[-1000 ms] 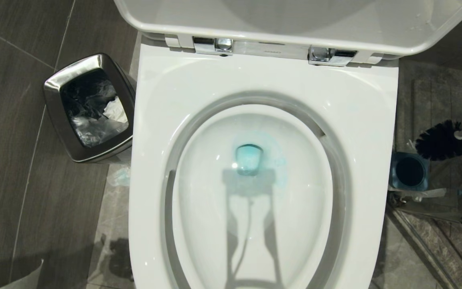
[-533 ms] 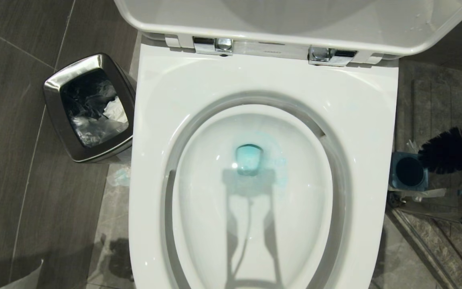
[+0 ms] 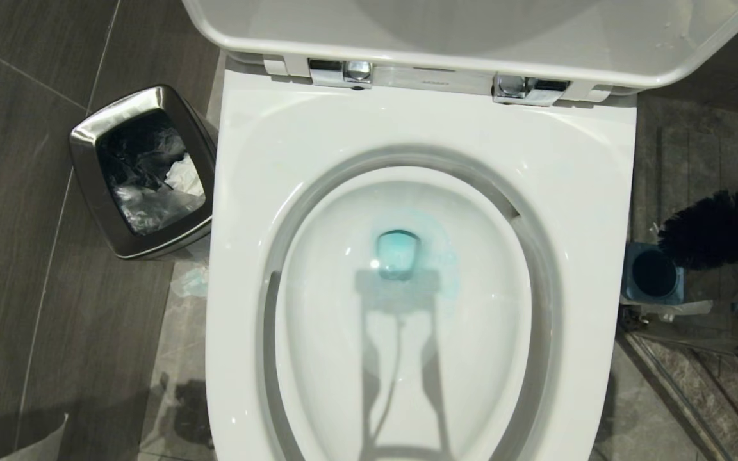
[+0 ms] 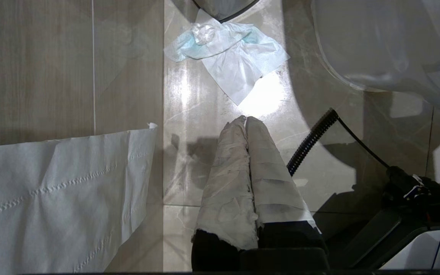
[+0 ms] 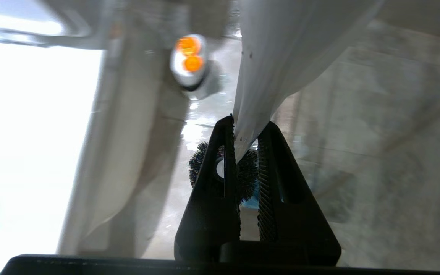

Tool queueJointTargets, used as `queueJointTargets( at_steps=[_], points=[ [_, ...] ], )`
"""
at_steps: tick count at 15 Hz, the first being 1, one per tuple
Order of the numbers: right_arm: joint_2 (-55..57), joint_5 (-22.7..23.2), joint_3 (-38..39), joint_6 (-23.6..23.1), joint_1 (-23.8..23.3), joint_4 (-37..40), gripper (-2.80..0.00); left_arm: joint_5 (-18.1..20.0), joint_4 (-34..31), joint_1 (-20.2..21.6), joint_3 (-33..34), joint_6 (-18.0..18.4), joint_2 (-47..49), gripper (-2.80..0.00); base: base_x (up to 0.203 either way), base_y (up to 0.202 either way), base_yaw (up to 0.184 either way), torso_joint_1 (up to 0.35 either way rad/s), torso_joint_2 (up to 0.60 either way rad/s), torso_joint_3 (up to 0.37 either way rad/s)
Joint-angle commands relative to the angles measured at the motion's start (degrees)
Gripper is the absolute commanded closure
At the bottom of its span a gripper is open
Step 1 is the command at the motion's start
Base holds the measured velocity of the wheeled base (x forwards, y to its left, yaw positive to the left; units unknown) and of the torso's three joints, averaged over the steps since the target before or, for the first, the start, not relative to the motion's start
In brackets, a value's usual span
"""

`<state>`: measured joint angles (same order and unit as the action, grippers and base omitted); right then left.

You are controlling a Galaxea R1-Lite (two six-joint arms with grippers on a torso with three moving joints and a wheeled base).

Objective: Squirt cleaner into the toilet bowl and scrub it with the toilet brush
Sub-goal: Scrub the toilet bowl

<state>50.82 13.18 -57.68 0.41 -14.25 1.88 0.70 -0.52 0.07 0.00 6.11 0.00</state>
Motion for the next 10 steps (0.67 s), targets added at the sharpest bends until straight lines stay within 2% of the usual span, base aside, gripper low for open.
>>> queueJointTargets(
  at_steps=[1, 5, 10],
  points=[
    [0.09, 3.81, -2.66, 0.08, 0.01, 1.41, 0.0, 0.01, -0.04, 0.01, 0.08, 0.04, 0.09, 0.0, 0.0, 0.0, 0.0, 0.0, 0.0, 0.0],
    [1.21, 10.46, -5.92, 0.11, 0.02, 2.07, 0.0, 0.01, -0.01, 0.01, 0.09, 0.04, 0.07, 0.0, 0.0, 0.0, 0.0, 0.0, 0.0, 0.0],
    [1.02, 12.06, -10.09, 0.08, 0.01, 4.43, 0.0, 0.01, 0.0, 0.01, 0.09, 0.04, 0.04, 0.0, 0.0, 0.0, 0.0, 0.0, 0.0, 0.0]
  ],
)
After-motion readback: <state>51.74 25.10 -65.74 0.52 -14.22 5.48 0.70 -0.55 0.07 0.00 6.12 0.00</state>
